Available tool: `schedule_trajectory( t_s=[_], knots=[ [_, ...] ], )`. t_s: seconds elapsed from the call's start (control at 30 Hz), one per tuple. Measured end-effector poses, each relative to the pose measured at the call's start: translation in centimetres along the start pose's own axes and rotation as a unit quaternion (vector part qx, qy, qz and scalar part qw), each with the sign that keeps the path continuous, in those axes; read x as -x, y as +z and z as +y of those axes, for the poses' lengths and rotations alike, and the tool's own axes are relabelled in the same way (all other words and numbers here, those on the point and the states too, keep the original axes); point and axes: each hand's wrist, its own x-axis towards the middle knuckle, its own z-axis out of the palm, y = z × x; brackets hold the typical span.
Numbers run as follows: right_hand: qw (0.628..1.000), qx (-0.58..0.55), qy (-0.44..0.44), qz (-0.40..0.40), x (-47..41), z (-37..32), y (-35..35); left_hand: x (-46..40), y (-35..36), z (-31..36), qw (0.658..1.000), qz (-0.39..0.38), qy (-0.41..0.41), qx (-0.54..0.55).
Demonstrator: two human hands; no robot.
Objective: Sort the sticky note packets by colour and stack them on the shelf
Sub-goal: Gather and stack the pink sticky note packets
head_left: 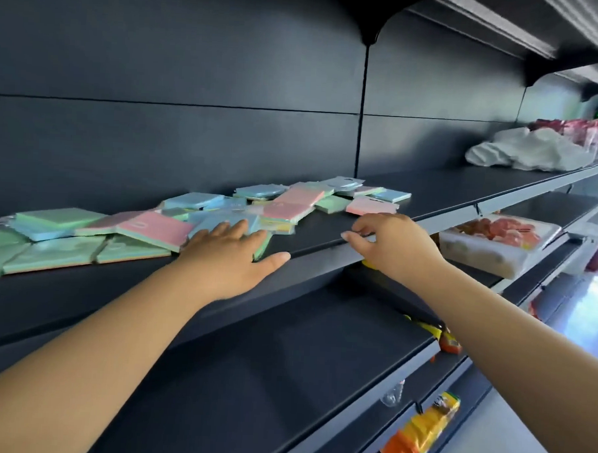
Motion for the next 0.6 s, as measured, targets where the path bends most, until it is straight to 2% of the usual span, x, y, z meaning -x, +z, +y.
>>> schedule_trajectory(
  t_s=[0.1,0.23,0.4,0.5,0.6],
  knots=[
    [0.999,-0.019,-0.013,-0.026,-4.0,0.9,1.2,-1.3,-0.7,0.3,0.998,-0.045,-0.026,0.027],
    [0.998,-0.059,0.021,-0.006,-8.2,4.1,2.3,-3.3,-0.8,0.1,0.995,-0.068,-0.056,0.041],
    [0.982,-0.046,0.115,-0.140,-11.5,7.9,3.6,-4.4,-1.1,1.1,0.992,-0.045,-0.099,0.071],
    [0.976,-0.098,0.060,-0.184,-12.2,8.8,3.8,-5.3,-1.2,2.6,0.989,-0.044,-0.113,0.079],
    [0.982,-0.096,-0.006,-0.161,-12.3,8.6,4.1,-6.6,-1.7,4.1,0.989,-0.055,-0.106,0.092]
  ],
)
